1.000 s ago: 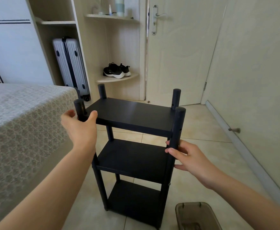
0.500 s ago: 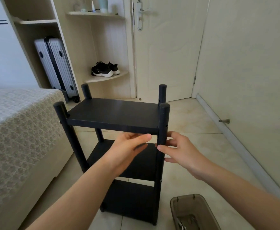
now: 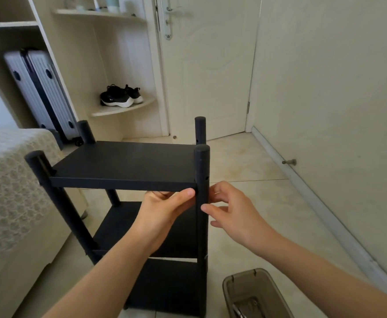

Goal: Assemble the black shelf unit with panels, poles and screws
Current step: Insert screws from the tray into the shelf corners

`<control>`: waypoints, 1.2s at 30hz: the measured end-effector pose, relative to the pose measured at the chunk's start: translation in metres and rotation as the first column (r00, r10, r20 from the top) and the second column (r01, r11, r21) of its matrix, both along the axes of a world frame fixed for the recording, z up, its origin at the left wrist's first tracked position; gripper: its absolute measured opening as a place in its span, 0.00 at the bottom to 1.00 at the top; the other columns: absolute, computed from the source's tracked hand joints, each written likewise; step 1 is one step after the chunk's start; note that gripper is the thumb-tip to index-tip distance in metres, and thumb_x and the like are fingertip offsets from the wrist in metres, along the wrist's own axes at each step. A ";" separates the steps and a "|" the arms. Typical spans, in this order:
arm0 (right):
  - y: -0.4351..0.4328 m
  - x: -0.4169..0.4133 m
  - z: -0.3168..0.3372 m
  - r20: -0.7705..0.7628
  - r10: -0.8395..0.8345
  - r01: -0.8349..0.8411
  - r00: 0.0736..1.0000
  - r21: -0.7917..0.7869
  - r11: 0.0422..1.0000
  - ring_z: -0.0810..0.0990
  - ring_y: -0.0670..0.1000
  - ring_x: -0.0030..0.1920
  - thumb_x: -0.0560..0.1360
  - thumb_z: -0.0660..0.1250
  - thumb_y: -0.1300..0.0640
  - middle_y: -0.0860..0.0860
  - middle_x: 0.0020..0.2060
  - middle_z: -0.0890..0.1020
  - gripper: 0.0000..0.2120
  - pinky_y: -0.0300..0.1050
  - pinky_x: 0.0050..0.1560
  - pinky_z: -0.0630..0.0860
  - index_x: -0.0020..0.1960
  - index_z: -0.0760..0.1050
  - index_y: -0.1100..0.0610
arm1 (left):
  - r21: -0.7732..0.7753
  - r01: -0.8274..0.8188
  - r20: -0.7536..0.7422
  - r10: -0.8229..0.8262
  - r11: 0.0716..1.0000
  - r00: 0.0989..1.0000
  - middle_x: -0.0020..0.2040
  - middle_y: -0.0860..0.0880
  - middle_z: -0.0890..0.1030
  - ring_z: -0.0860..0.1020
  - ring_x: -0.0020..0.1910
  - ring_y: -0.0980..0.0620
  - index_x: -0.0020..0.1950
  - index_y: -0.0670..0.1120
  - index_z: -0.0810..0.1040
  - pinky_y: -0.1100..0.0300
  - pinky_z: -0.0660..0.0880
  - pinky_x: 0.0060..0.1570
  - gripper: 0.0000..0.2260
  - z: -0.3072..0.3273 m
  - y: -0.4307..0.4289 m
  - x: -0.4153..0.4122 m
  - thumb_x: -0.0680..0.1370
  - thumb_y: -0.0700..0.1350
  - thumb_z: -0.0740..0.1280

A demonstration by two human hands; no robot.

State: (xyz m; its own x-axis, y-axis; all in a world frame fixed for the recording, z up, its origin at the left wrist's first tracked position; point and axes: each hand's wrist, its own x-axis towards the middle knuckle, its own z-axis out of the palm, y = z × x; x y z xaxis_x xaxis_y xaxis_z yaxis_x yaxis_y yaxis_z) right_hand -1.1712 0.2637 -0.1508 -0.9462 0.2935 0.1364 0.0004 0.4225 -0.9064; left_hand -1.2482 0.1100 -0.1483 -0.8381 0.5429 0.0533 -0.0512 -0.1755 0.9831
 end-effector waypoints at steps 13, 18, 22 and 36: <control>0.000 0.001 0.003 -0.018 -0.043 0.044 0.999 0.052 0.998 0.82 0.43 0.50 0.76 0.71 0.54 0.41 0.47 0.81 0.08 0.46 0.52 0.82 0.48 0.72 0.45 | 0.175 0.029 0.010 -0.031 0.984 0.999 0.50 0.41 0.86 0.84 0.55 0.46 0.42 0.48 0.88 0.60 0.80 0.50 0.09 0.009 0.009 -0.003 0.66 0.51 0.76; 0.001 0.001 0.003 -0.012 -0.057 0.057 0.998 0.025 0.998 0.82 0.43 0.51 0.75 0.71 0.54 0.43 0.47 0.82 0.06 0.47 0.53 0.82 0.47 0.75 0.47 | 0.202 0.009 0.041 -0.018 0.979 0.999 0.49 0.40 0.86 0.84 0.55 0.45 0.42 0.46 0.87 0.60 0.81 0.50 0.10 0.010 0.010 -0.001 0.65 0.50 0.76; 0.001 0.002 0.002 -0.006 -0.048 0.048 0.999 0.040 0.998 0.82 0.43 0.49 0.76 0.70 0.54 0.43 0.48 0.82 0.06 0.43 0.48 0.83 0.48 0.74 0.47 | 0.224 0.029 0.047 -0.041 0.974 0.998 0.51 0.40 0.86 0.84 0.56 0.44 0.44 0.45 0.87 0.60 0.80 0.50 0.11 0.012 0.011 0.001 0.67 0.50 0.76; 0.001 0.002 0.003 -0.031 -0.089 0.092 0.996 0.138 0.986 0.80 0.41 0.48 0.75 0.71 0.54 0.42 0.45 0.81 0.09 0.34 0.47 0.77 0.44 0.71 0.45 | 0.200 -0.012 0.058 0.000 0.980 0.998 0.50 0.40 0.86 0.84 0.55 0.45 0.42 0.46 0.87 0.59 0.81 0.51 0.11 0.011 0.015 0.004 0.64 0.51 0.76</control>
State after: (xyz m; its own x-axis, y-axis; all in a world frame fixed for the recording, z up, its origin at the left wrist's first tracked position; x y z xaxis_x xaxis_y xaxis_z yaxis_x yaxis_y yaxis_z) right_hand -1.1696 0.2644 -0.1481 -0.9124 0.3542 0.2051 0.0227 0.5441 -0.8387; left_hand -1.2437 0.1250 -0.1377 -0.8462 0.5210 0.1118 -0.1053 -0.3692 0.9234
